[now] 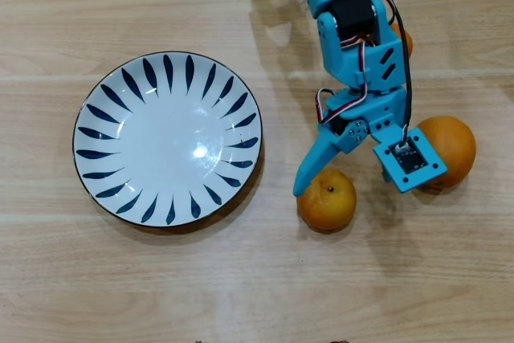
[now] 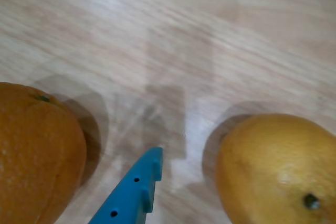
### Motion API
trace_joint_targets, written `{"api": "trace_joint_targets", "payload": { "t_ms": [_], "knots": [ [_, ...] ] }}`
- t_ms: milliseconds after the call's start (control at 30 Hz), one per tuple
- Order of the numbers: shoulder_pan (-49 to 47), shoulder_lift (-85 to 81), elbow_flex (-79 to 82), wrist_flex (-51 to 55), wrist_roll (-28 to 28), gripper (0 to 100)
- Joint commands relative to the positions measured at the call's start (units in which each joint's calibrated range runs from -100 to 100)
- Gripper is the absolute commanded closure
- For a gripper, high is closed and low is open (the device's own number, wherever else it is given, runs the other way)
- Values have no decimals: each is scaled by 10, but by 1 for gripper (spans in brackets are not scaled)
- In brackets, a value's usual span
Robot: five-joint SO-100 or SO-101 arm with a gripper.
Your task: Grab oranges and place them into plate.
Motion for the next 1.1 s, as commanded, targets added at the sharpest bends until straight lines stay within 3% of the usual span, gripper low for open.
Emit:
{"api": "trace_joint_targets", "payload": {
  "t_ms": [0, 367, 1067],
  "knots": [
    [1, -30, 99, -142, -12, 47],
    [28, -23, 135, -176, -6, 48],
    [47, 69, 41, -176, -6, 50]
  ]
}}
